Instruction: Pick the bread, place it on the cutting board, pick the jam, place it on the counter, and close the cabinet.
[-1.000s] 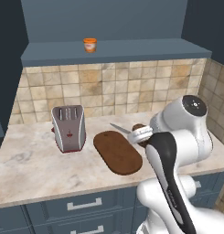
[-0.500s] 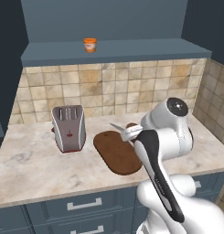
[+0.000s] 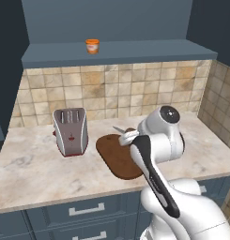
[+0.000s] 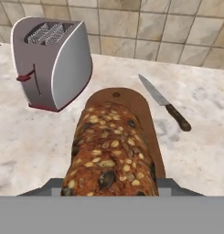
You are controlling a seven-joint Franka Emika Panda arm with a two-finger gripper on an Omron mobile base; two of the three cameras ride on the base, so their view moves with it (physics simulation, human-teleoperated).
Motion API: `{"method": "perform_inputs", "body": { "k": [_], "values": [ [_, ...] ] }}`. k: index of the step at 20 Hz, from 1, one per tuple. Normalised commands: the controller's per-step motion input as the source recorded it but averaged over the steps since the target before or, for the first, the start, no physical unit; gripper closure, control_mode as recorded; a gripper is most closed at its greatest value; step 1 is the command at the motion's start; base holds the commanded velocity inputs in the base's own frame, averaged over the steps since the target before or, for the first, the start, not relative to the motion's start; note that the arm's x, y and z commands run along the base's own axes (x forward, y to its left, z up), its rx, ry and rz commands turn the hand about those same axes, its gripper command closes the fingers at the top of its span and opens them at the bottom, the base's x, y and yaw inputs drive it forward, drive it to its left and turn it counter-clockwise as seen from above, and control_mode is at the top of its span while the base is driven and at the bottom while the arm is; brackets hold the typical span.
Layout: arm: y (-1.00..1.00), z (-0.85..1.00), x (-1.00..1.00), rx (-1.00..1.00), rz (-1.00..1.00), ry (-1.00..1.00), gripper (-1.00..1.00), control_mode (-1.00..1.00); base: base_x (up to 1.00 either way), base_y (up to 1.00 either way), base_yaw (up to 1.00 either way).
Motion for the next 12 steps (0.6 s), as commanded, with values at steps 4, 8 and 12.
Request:
{"method": "perform_inputs", "body": {
  "k": [4, 8, 12],
  "values": [
    [0.05, -0.33, 0.34, 0.0, 0.0, 0.0, 1.0, -1.0, 0.0, 0.0, 0.0],
    [0.04, -0.33, 0.33, 0.0, 0.0, 0.0, 1.0, -1.0, 0.0, 0.0, 0.0],
    [0.04, -0.31, 0.34, 0.0, 0.0, 0.0, 1.0, -1.0, 0.0, 0.0, 0.0]
  ]
}}
